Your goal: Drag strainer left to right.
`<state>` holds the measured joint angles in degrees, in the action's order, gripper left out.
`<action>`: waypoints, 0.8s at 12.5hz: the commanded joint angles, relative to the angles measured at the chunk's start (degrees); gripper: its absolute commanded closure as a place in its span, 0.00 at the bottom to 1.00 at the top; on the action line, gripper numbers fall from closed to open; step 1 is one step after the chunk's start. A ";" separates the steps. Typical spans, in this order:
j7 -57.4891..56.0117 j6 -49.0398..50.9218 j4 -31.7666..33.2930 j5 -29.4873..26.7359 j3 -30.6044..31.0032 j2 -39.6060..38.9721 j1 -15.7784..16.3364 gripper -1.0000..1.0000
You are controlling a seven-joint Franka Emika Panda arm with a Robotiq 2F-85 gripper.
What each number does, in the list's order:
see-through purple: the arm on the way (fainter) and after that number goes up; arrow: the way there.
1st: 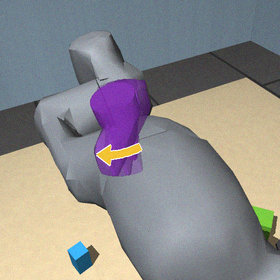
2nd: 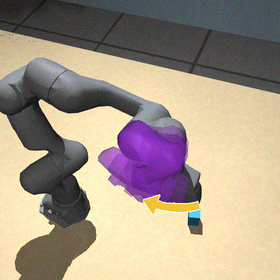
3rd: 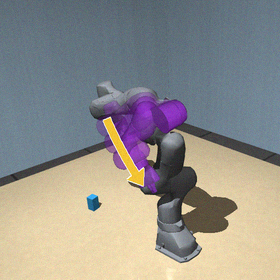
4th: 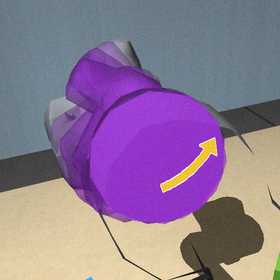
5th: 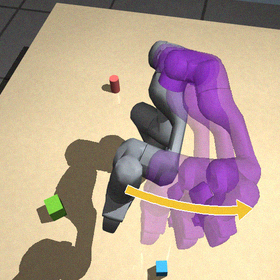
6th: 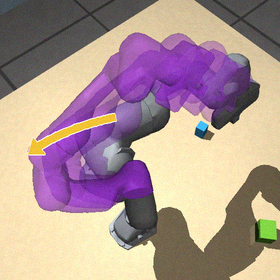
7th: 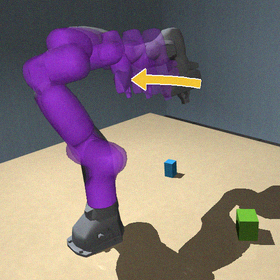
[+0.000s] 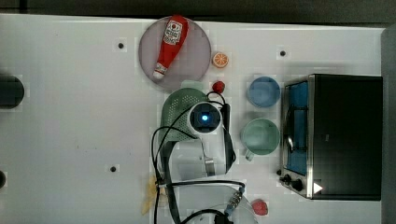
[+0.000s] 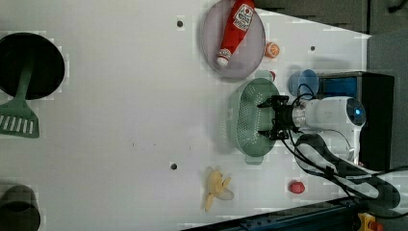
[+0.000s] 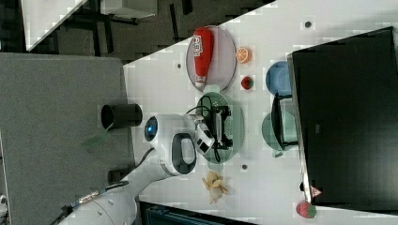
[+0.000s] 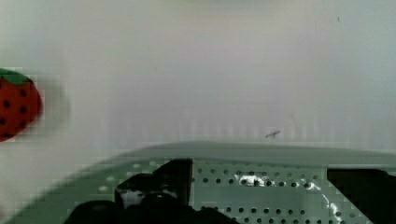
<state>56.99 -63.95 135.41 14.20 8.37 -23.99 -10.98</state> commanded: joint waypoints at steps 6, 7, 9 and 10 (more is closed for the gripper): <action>-11.54 -0.88 -0.87 -0.97 -6.50 0.97 -2.48 0.00; -11.64 -1.39 -1.06 -0.97 -6.14 1.58 -2.45 0.00; -16.33 -0.79 -1.08 -0.98 -4.35 4.92 -2.44 0.00; -20.65 0.30 -1.07 -0.98 -3.27 7.53 -2.44 0.00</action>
<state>42.97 -62.05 135.18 13.81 3.27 -22.66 -15.60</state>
